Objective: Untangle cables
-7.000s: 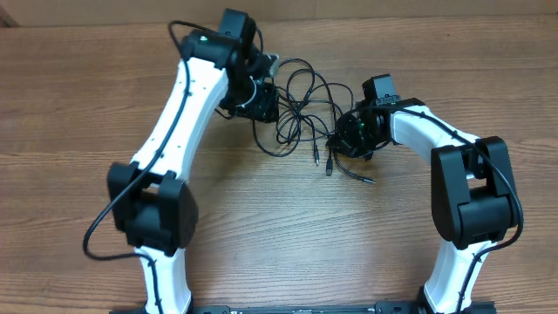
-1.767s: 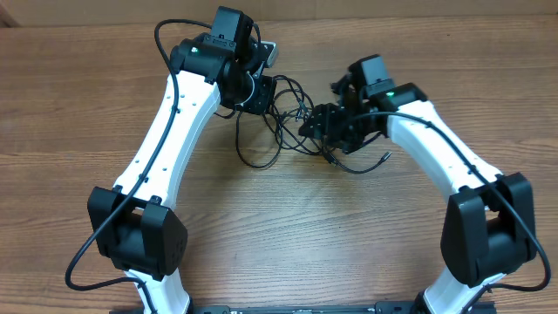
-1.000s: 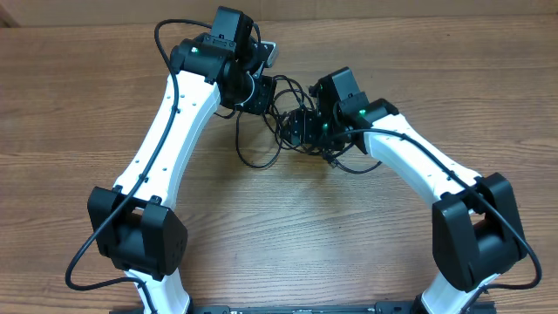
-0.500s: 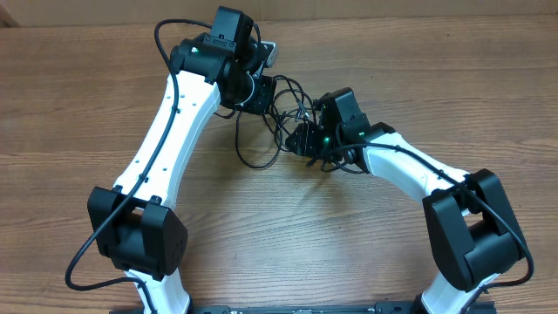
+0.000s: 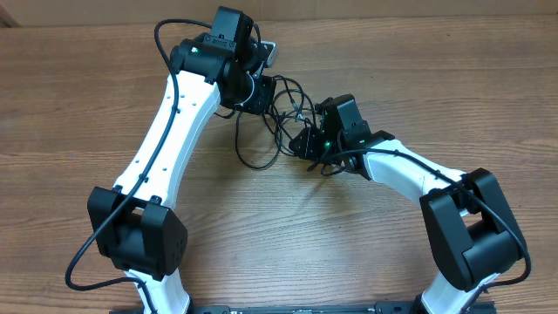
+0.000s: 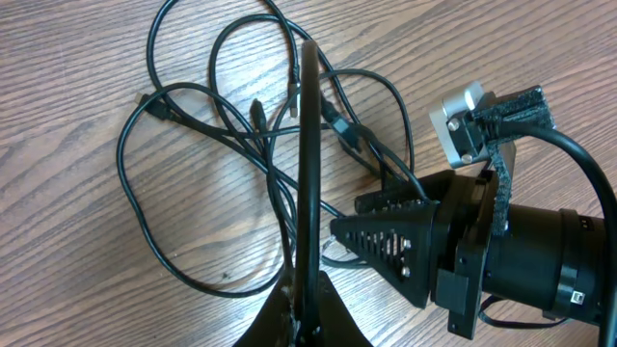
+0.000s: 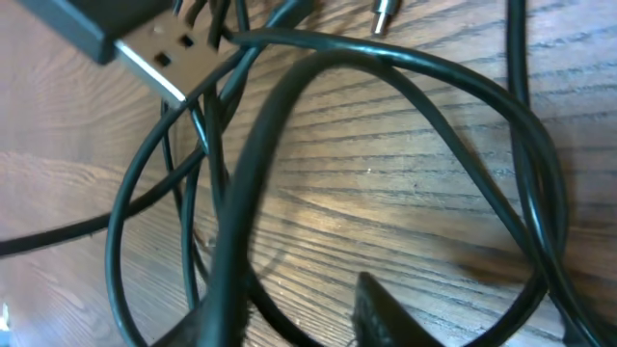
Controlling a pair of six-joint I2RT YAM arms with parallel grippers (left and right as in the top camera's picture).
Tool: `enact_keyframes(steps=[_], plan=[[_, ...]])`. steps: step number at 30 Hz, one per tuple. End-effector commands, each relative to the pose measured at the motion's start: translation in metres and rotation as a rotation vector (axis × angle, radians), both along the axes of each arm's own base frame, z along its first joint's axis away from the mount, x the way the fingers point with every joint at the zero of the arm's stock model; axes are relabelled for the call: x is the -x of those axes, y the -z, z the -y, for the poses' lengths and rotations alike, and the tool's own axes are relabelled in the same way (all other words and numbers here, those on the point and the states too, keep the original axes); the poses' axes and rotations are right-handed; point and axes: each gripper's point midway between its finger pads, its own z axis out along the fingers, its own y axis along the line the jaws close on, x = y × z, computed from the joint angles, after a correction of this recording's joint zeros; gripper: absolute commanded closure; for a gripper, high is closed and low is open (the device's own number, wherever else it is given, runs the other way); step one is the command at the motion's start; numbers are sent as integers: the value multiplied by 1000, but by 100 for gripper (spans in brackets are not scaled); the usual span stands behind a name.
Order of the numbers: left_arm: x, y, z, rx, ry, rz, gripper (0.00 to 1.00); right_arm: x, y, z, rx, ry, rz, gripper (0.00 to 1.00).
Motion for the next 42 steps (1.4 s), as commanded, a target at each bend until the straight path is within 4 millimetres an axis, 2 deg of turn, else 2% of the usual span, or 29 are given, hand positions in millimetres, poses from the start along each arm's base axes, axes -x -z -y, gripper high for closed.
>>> enact_keyframes(steps=[1, 9, 13, 17, 22, 24, 31, 33, 36, 42], plan=[[0, -10, 0, 9, -16, 21, 96, 1, 3, -1, -2, 2, -2, 72], [0, -10, 0, 9, -16, 21, 96, 6, 7, -13, -4, -28, 4, 72], [0, -10, 0, 9, -16, 21, 96, 7, 20, -19, 2, -41, -3, 72], [0, -10, 0, 8, -15, 21, 96, 5, 24, -21, 0, -43, 2, 81], [1, -9, 0, 6, -15, 15, 96, 7, 25, -20, 1, -45, -7, 82], [1, -9, -1, 5, -15, 13, 96, 7, 25, -20, 1, -44, -7, 96], [-3, -14, -1, 13, -21, 36, 96, 6, 26, -19, 10, -39, -8, 96], [-8, -23, -3, 25, -38, 54, 96, 5, 28, -15, 28, -26, -6, 96], [-17, -47, -7, 66, -90, 92, 96, 3, 29, -12, 42, -13, 0, 96], [-31, -111, -26, 142, -192, 209, 96, -3, 34, -1, 78, 87, -19, 96]])
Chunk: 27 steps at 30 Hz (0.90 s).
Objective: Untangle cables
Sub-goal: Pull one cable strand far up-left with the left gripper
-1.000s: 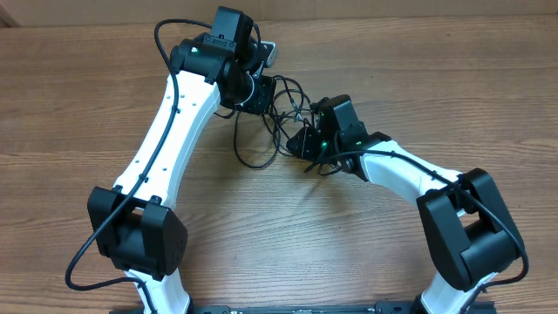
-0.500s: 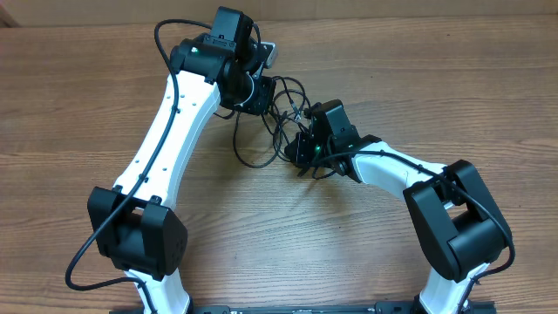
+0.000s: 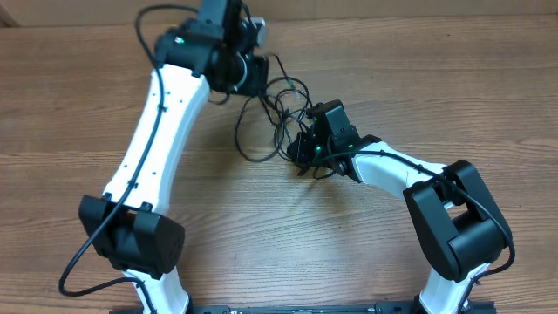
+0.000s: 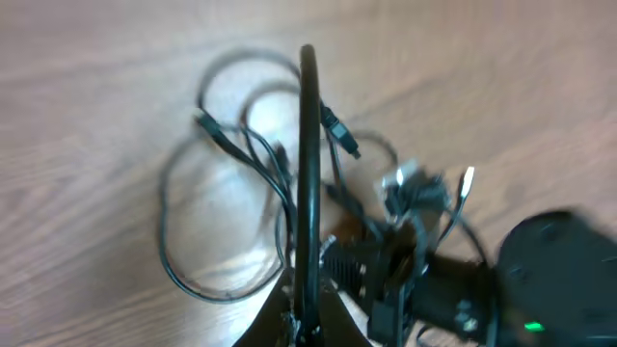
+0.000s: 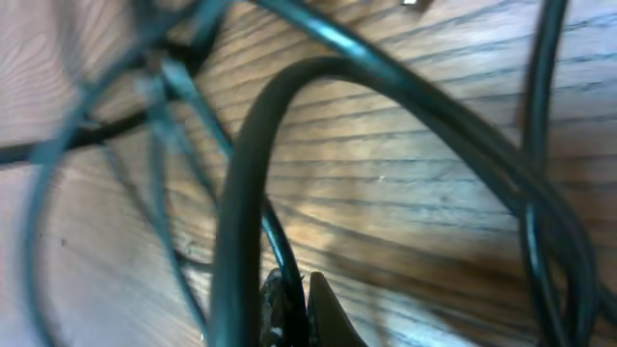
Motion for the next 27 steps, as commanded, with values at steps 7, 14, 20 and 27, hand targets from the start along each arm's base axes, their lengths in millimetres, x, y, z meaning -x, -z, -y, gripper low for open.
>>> enact_keyframes(steps=[7, 14, 20, 27], plan=[[1, -123, -36, 144, -144, 245, 96, -7, 11, 20, 53, 109, -23, 96], [23, -176, -76, 177, -240, 366, 96, -11, 11, 27, 54, 126, -23, 96], [47, -220, -119, 224, -373, 472, 96, -17, 12, 35, 52, 165, -30, 96], [77, -265, -154, 230, -464, 619, 96, -22, 12, 45, 56, 195, -29, 96]])
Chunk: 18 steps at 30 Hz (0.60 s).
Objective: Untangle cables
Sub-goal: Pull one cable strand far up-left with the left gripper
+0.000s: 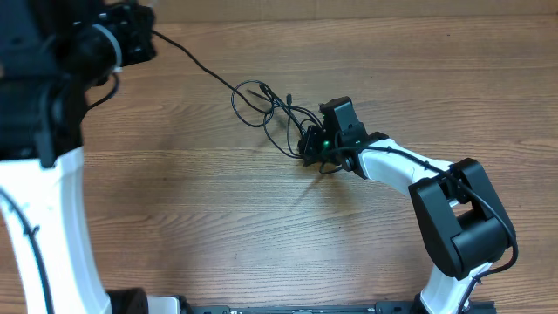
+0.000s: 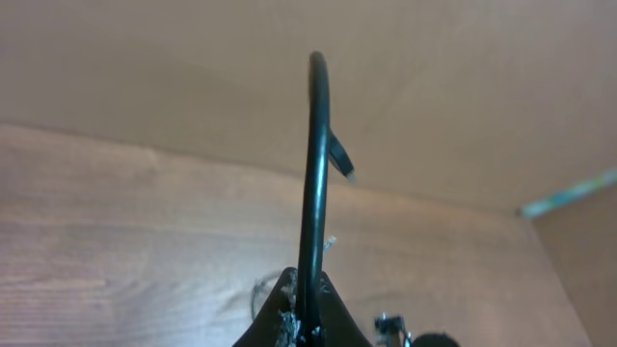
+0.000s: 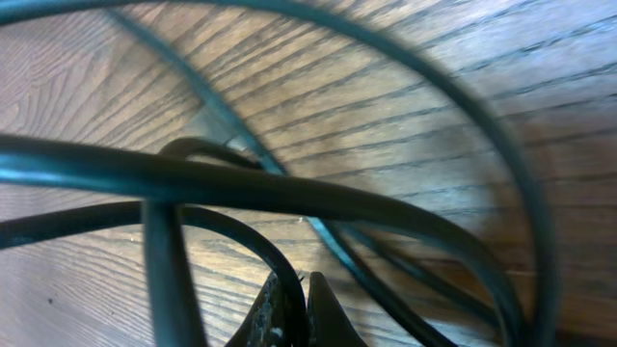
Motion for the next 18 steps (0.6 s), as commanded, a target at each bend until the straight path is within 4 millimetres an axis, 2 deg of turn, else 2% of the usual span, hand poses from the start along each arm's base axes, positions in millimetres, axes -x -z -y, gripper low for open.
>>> enact_keyframes(steps=[1, 7, 11, 18], plan=[[26, -43, -15, 8, -59, 127, 96, -7, 8, 20, 38, 65, -8, 96], [43, -62, -41, 7, -142, 187, 96, -17, 8, 41, 27, 137, -22, 96], [48, -66, -57, 15, -196, 195, 96, -23, 11, 65, 6, 236, -67, 96], [50, -65, -77, 32, -264, 189, 96, -24, 14, 109, -62, 305, -158, 96]])
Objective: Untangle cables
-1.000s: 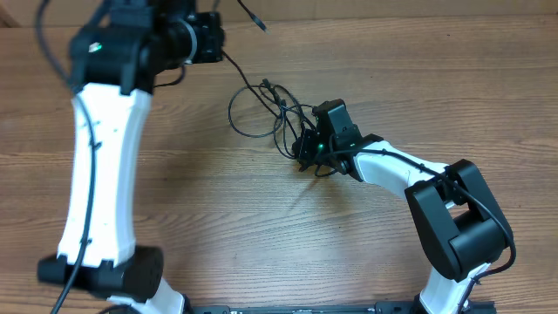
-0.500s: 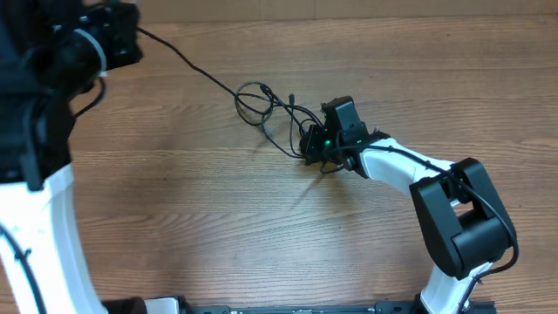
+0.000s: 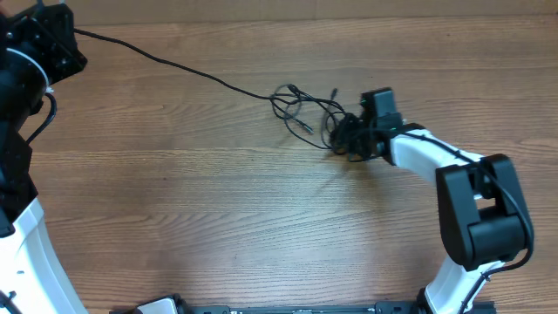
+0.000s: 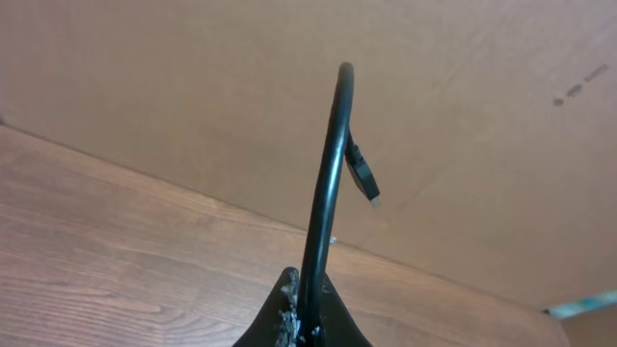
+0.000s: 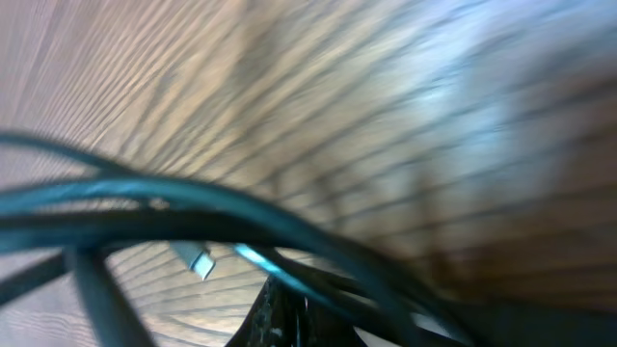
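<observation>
A tangle of thin black cables (image 3: pixel 309 111) lies on the wooden table right of centre. One black cable (image 3: pixel 174 64) runs out of it, stretched up and left to my left gripper (image 3: pixel 63 37) at the far left corner. That gripper (image 4: pixel 307 313) is shut on this cable (image 4: pixel 328 183), which rises from the jaws and ends in a plug. My right gripper (image 3: pixel 349 139) is at the tangle's right end, shut on cable strands (image 5: pixel 193 226); its view (image 5: pixel 289 313) is blurred.
The wooden table (image 3: pixel 218 218) spreads around the tangle. A brown cardboard wall (image 4: pixel 289 96) stands behind the table's far edge. The white right arm (image 3: pixel 436 161) lies across the table's right side, and the left arm (image 3: pixel 22 218) rises along the left edge.
My left gripper has moved further left with its cable, which now runs longer and straighter. My right gripper and the tangle have shifted to the right; the tangle looks smaller.
Both grippers were at the tangle in mid-table, the left shut on one cable, the right open low among strands. Then the right was shut on strands. The left then stood far up and left with its cable, and now the cable stretches out from a smaller tangle.
</observation>
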Controlling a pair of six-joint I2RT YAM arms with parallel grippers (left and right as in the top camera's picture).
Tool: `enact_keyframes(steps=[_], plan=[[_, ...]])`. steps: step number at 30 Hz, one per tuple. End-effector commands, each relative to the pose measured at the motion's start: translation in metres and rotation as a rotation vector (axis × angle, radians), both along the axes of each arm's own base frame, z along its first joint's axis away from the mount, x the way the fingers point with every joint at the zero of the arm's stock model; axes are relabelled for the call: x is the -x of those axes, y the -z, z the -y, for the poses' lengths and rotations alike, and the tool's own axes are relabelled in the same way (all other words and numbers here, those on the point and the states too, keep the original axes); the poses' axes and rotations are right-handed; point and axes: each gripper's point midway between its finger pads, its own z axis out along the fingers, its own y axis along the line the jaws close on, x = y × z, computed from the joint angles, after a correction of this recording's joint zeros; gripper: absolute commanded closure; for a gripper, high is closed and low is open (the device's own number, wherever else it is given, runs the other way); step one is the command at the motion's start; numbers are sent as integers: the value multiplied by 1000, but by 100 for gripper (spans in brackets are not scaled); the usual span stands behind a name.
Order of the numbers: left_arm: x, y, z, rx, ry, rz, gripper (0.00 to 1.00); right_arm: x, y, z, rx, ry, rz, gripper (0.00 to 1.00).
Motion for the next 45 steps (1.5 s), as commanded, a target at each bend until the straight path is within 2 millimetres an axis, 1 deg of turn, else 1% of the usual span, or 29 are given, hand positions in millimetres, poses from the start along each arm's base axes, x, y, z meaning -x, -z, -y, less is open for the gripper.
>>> enact_keyframes(steps=[1, 3, 6, 9, 12, 15, 20, 23, 26, 29, 32, 35, 38, 42, 45], plan=[[12, -21, -10, -5, -49, 63, 96, 0, 9, 34, -7, 84, -58, 96], [13, -21, -14, -5, -62, 63, 96, 2, 12, 51, -1, 115, -83, 96], [14, -21, -20, -5, -78, 62, 96, 6, 16, 74, 30, 111, -94, 96], [15, -20, -25, -6, -94, 59, 96, 13, 23, 101, 75, 129, -126, 96], [16, -18, -32, -11, -126, 52, 96, 22, 29, 129, 122, 195, -177, 96], [17, -16, -41, -22, -176, 41, 96, 27, 31, 148, 129, 230, -201, 96], [15, -6, -48, -22, -205, 3, 96, 32, 33, 168, 123, 283, -224, 96], [10, 3, -50, -16, -210, -27, 96, 36, 34, 173, 123, 293, -239, 96], [2, 17, -57, -10, -226, -76, 96, 41, 35, 176, 139, 299, -260, 96], [-8, 39, -59, 10, -221, -152, 96, 43, 36, 175, 139, 298, -269, 96], [-15, 66, -61, 37, -212, -251, 96, 45, 36, 174, 138, 297, -278, 96], [-23, 96, -53, 63, -161, -356, 96, 49, 37, 174, 137, 295, -294, 96], [-31, 133, -44, 74, -114, -494, 96, 53, 38, 173, 137, 293, -311, 96], [-44, 191, -23, 43, -4, -700, 96, 57, 39, 171, 134, 290, -328, 96], [-53, 230, -9, 33, 65, -833, 96, 58, 39, 171, 134, 289, -336, 96]])
